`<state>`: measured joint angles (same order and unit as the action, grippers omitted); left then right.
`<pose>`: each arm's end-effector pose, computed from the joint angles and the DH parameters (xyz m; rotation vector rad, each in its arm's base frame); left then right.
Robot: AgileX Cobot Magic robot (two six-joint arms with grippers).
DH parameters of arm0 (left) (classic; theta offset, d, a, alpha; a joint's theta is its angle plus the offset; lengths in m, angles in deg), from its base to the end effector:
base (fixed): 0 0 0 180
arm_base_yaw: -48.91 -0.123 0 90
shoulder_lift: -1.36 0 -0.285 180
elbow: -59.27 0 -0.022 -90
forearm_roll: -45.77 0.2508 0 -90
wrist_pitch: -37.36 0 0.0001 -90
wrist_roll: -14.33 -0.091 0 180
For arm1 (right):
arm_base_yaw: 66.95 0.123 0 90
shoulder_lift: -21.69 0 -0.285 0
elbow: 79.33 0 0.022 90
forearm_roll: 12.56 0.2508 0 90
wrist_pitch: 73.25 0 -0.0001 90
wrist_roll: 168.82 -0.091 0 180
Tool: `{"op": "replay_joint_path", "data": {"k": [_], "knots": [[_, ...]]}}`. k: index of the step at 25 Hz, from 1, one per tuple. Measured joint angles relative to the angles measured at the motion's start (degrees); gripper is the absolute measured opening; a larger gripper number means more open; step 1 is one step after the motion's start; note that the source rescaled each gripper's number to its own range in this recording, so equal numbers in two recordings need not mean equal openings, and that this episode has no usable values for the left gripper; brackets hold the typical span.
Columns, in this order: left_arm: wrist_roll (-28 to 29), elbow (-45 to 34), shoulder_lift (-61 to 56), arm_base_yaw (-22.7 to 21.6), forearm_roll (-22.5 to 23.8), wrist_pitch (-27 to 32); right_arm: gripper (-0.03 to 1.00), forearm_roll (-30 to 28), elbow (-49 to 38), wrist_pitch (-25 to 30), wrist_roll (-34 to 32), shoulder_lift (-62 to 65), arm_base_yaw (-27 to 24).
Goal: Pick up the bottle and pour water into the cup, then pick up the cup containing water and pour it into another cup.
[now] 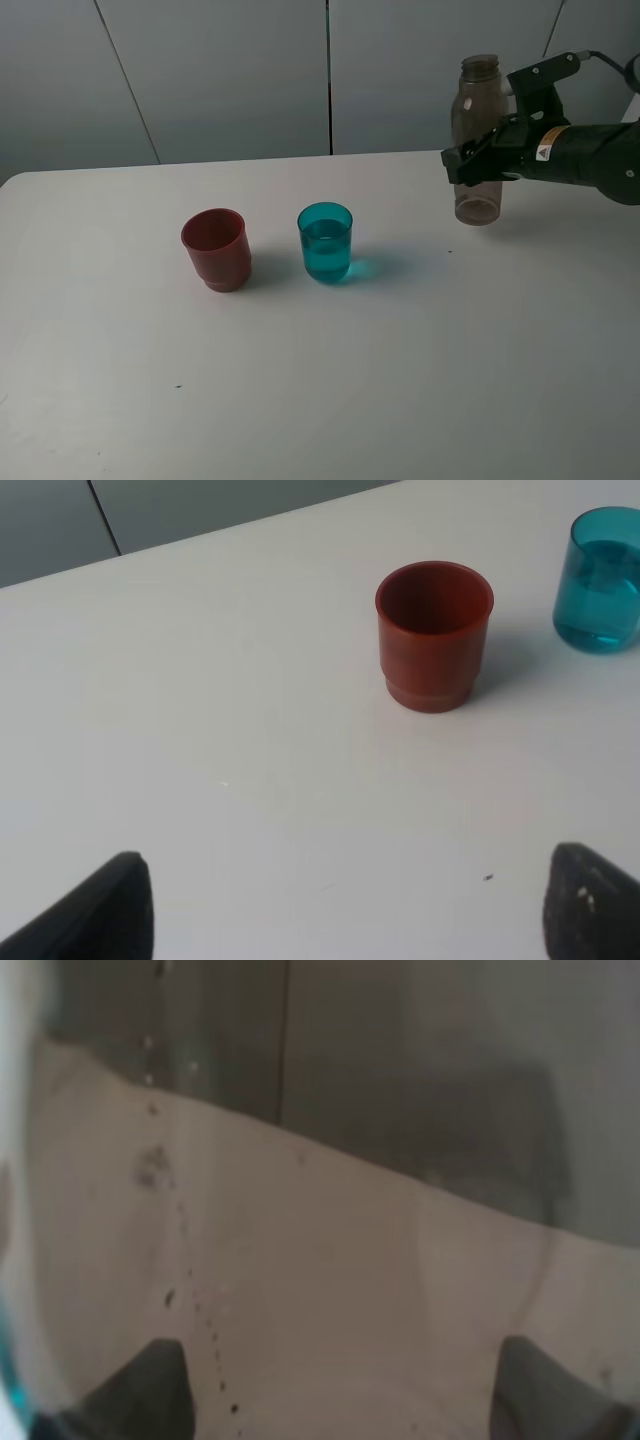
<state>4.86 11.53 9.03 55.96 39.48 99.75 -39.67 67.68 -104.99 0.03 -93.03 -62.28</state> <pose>-0.0093 -0.0078 0.2794 0.3028 2.0302 -0.1053 0.3462 0.0501 0.1389 -0.4512 2.0130 0.1681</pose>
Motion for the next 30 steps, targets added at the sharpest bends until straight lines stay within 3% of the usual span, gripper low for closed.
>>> {"op": "replay_joint_path", "data": {"k": [5, 9, 26, 27, 30], "knots": [[-0.09, 0.0, 0.0, 0.0, 0.0, 0.0, 0.01, 8.99, -3.77, -7.51, 6.31, -2.81, 0.0], [-0.09, 0.0, 0.0, 0.0, 0.0, 0.0, 0.01, 14.39, -4.62, -8.44, 9.76, -4.16, 0.0], [-0.01, 0.0, 0.0, 0.0, 0.0, 0.0, 0.01, 16.28, -4.71, -12.25, 7.32, -6.65, 0.0], [0.01, 0.0, 0.0, 0.0, 0.0, 0.0, 0.11, 16.28, -4.71, -12.25, 7.18, -6.65, 0.0], [0.01, 0.0, 0.0, 0.0, 0.0, 0.0, 0.83, 16.17, -4.71, -11.82, 7.18, -6.78, 0.0]]}}
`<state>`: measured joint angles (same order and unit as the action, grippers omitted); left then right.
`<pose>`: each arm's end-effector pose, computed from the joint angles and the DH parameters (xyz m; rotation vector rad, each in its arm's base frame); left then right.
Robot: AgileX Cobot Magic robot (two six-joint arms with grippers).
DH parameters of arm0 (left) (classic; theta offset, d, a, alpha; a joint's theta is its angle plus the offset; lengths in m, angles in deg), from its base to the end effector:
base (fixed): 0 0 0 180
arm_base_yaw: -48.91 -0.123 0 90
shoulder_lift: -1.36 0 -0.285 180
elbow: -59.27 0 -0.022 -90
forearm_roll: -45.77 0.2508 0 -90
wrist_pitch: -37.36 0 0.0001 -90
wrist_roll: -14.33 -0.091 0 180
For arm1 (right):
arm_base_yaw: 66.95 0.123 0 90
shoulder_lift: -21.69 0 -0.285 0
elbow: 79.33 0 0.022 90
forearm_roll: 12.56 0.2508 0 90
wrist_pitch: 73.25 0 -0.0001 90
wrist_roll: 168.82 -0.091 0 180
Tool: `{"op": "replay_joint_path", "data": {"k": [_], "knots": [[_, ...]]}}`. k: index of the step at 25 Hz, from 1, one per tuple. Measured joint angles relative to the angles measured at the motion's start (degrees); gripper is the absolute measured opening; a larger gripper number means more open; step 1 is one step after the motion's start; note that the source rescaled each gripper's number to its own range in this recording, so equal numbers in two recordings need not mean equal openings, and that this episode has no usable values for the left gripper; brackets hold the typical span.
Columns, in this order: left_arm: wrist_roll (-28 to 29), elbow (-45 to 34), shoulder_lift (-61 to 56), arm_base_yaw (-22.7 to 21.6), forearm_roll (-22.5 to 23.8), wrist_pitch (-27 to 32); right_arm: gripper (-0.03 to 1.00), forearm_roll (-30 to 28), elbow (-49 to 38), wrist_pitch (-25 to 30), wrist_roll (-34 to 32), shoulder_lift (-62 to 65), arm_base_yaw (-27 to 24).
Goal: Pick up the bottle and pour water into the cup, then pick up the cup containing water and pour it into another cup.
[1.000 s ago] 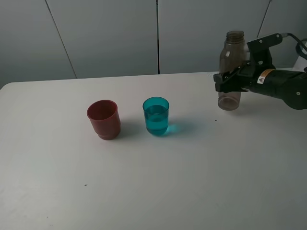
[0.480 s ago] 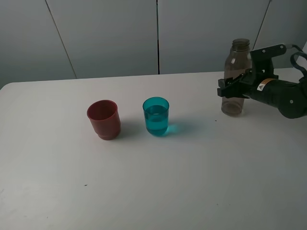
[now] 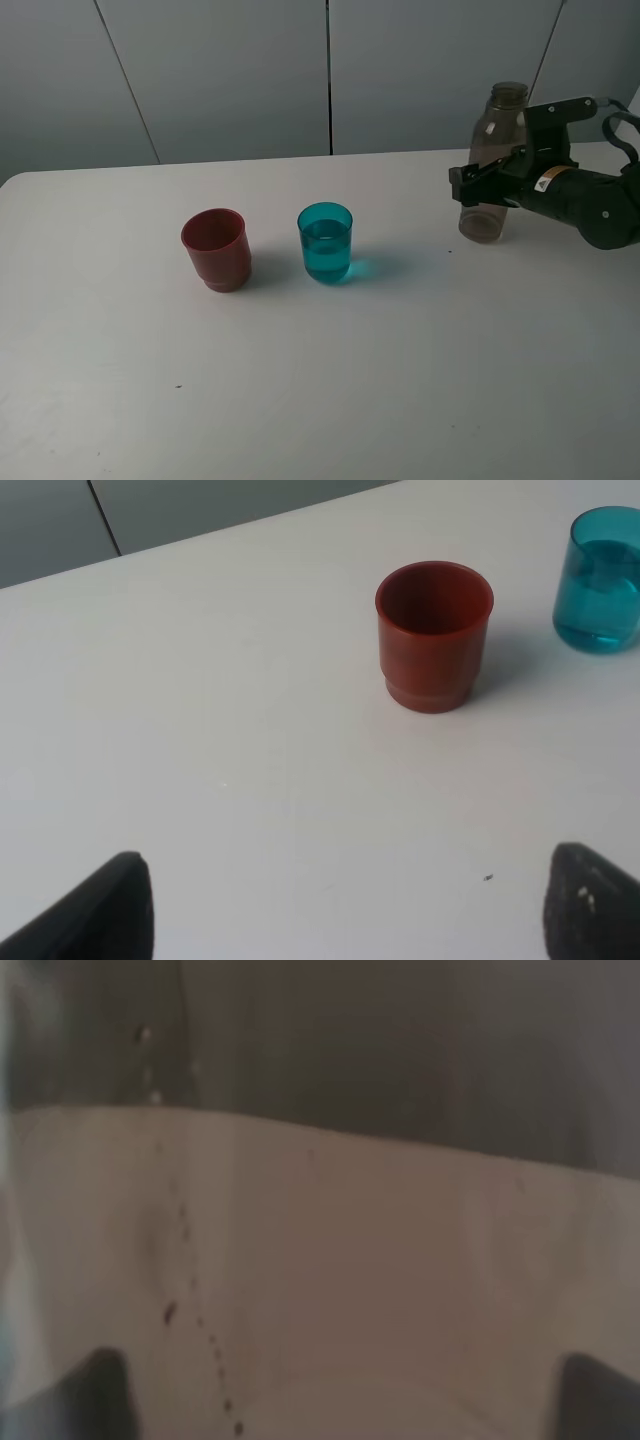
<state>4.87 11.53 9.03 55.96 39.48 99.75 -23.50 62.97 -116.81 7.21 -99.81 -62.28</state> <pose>-0.0093 -0.0078 0.2794 0.3027 2.0303 -0.1054 0.3374 0.0395 0.0995 -0.2357 2.0123 0.1403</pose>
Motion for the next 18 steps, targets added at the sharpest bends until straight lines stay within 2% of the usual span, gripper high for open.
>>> {"op": "replay_joint_path", "data": {"k": [1, 3, 11, 18], "knots": [[0.0, 0.0, 0.0, 0.0, 0.0, 0.0, 0.93, 0.0, 0.0, 0.0, 0.0, 0.0, 0.0], [0.0, 0.0, 0.0, 0.0, 0.0, 0.0, 0.98, 0.0, 0.0, 0.09, 0.0, 0.13, 0.0], [0.0, 0.0, 0.0, 0.0, 0.0, 0.0, 0.99, 1.15, -0.04, 1.6, 0.0, 7.1, 0.0], [0.0, 0.0, 0.0, 0.0, 0.0, 0.0, 0.99, 1.25, -0.13, 5.29, 1.32, 17.21, 0.0]]}}
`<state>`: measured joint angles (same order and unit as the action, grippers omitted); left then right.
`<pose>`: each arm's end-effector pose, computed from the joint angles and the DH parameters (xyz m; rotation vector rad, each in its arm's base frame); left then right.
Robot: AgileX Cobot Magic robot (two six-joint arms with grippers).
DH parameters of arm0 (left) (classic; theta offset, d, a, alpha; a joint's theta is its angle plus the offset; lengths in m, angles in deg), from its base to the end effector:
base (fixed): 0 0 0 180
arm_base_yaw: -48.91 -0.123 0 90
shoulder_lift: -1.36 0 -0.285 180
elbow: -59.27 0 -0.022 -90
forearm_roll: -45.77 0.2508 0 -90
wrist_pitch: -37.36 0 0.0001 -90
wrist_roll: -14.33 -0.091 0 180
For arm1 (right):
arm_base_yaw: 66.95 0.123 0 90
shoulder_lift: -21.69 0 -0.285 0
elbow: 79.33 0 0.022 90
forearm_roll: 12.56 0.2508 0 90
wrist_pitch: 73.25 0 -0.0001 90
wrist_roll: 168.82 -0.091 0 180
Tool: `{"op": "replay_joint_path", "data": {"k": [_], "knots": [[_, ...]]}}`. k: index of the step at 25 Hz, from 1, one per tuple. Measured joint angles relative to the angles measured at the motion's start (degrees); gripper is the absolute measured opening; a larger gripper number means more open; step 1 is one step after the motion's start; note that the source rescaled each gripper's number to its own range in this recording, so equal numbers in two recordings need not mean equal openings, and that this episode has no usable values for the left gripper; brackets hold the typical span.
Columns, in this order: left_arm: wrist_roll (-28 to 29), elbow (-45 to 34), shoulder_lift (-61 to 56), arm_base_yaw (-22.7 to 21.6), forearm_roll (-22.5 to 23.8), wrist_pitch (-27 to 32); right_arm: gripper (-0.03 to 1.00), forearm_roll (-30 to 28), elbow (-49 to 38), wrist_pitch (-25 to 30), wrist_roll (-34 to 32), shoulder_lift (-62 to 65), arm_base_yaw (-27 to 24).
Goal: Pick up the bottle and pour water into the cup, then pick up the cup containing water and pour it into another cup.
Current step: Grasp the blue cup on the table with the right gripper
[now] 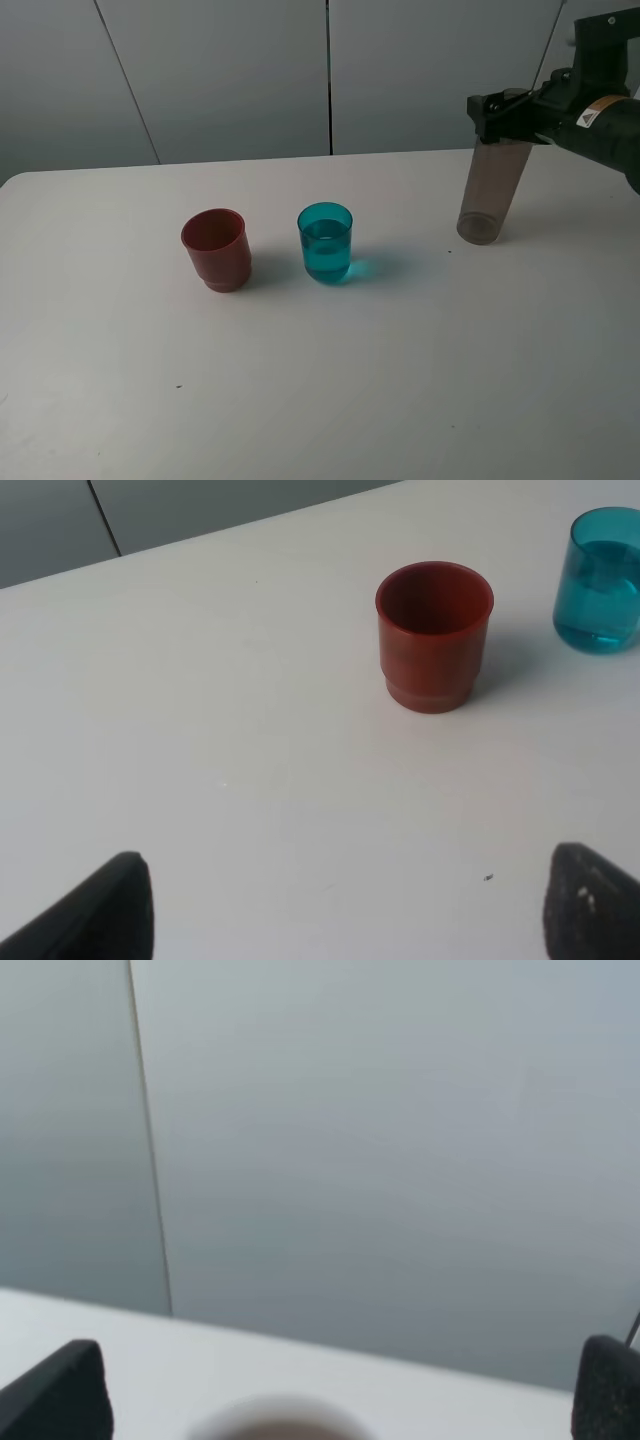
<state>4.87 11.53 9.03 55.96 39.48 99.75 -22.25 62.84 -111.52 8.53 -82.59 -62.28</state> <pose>-0.0093 -0.0078 0.2794 0.3027 2.0303 -0.1054 0.3275 0.0363 0.1924 -0.2266 1.8047 0.0911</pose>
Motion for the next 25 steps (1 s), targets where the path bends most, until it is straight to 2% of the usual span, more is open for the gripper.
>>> {"op": "replay_joint_path", "data": {"k": [5, 8, 12, 20, 23, 25], "knots": [[0.0, 0.0, 0.0, 0.0, 0.0, 0.0, 0.99, -0.1, 0.0, 4.43, 1.36, 9.82, 0.0], [0.0, 0.0, 0.0, 0.0, 0.0, 0.0, 0.99, -2.67, 0.0, 12.09, -1.1, 15.24, 0.5], [0.0, 0.0, 0.0, 0.0, 0.0, 0.0, 0.99, -5.33, -1.14, 21.07, -3.2, 20.59, 4.58], [0.0, 0.0, 0.0, 0.0, 0.0, 0.0, 0.99, -3.76, -10.89, 22.33, -2.52, 25.73, 17.55], [0.0, 0.0, 0.0, 0.0, 0.0, 0.0, 0.99, -2.81, -14.34, 22.58, 0.92, 25.42, 23.09], [0.0, 0.0, 0.0, 0.0, 0.0, 0.0, 0.99, -0.07, -16.31, 21.39, 4.94, 24.09, 25.82]]}}
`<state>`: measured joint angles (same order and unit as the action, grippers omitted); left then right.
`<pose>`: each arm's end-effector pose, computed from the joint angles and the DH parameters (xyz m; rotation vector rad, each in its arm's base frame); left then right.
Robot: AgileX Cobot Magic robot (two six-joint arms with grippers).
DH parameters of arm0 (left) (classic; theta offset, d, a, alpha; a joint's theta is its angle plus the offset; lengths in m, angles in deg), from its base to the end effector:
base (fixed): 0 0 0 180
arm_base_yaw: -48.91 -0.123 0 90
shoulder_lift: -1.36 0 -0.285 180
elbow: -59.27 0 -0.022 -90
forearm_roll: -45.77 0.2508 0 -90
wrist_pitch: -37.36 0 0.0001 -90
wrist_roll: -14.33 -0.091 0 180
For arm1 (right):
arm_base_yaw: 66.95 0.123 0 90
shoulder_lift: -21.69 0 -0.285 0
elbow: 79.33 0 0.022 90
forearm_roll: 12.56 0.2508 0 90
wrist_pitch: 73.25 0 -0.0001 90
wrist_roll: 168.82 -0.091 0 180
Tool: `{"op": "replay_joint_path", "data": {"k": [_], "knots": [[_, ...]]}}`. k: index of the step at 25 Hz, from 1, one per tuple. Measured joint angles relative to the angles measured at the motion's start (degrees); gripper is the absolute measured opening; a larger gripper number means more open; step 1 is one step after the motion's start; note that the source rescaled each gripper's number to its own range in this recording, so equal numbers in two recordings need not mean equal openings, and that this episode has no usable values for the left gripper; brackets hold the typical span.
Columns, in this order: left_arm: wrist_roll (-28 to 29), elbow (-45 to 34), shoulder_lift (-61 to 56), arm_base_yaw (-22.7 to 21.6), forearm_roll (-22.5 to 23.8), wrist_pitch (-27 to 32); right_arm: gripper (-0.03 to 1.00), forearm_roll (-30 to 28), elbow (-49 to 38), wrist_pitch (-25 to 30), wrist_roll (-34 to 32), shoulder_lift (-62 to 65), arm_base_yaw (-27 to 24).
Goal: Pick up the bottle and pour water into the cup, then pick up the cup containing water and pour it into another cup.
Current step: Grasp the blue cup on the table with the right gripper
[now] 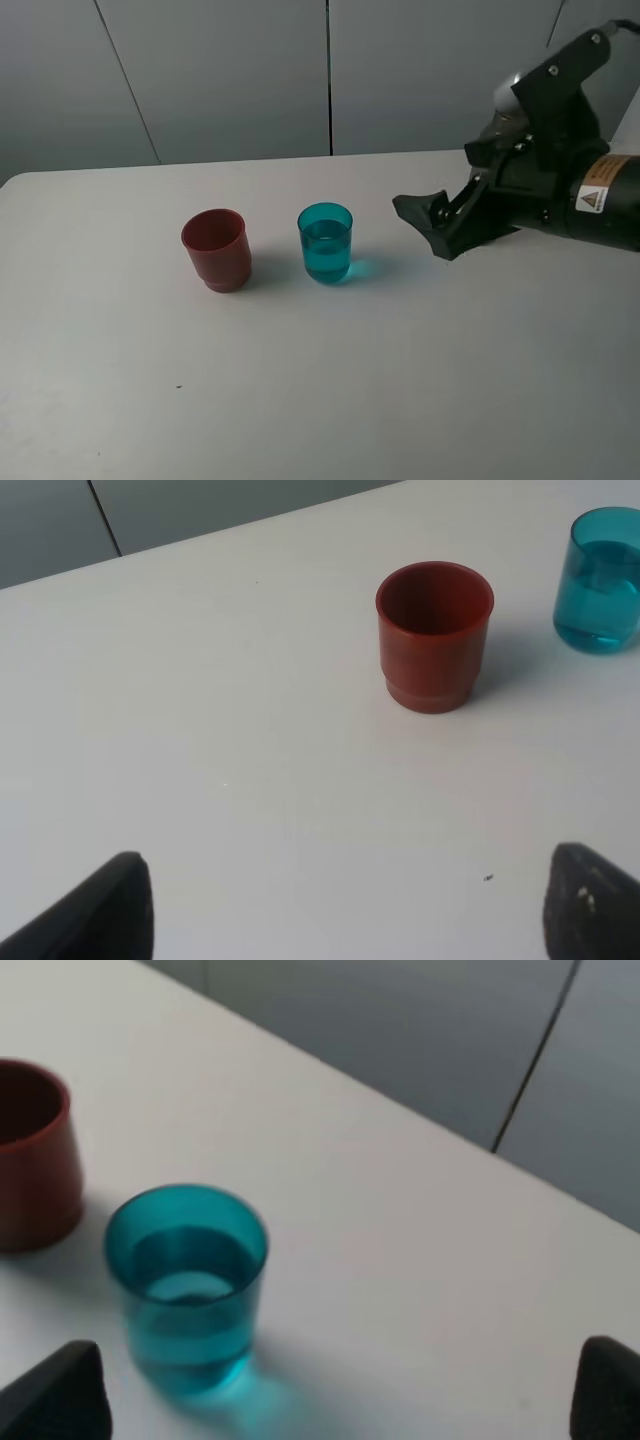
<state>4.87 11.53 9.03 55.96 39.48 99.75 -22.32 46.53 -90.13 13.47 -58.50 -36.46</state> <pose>-0.0093 -0.0078 0.2794 0.3027 2.0303 -0.1054 0.1931 0.1189 0.2020 -0.7700 1.9139 0.2544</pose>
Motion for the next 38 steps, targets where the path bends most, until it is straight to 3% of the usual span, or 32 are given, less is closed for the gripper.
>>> {"op": "replay_joint_path", "data": {"k": [4, 8, 12, 22, 27, 33, 38], "knots": [[0.0, 0.0, 0.0, 0.0, 0.0, 0.0, 0.99, 8.75, -2.67, -6.74, 9.22, -5.57, 3.73], [0.0, 0.0, 0.0, 0.0, 0.0, 0.0, 0.99, 11.85, -2.83, -14.46, 10.31, -12.79, 5.46], [0.0, 0.0, 0.0, 0.0, 0.0, 0.0, 0.99, 11.85, -2.83, -22.4, 6.41, -21.39, 5.57], [0.0, 0.0, 0.0, 0.0, 0.0, 0.0, 1.0, 2.8, -2.04, -42.58, 1.56, -37.69, 5.57], [0.0, 0.0, 0.0, 0.0, 0.0, 0.0, 1.0, 1.79, 1.05, -44.61, 1.87, -41.89, 5.57], [0.0, 0.0, 0.0, 0.0, 0.0, 0.0, 1.0, 2.42, 3.29, -42.53, 4.05, -41.94, 5.33], [0.0, 0.0, 0.0, 0.0, 0.0, 0.0, 1.0, -0.85, 4.53, -41.41, 4.31, -41.94, 2.07]]}}
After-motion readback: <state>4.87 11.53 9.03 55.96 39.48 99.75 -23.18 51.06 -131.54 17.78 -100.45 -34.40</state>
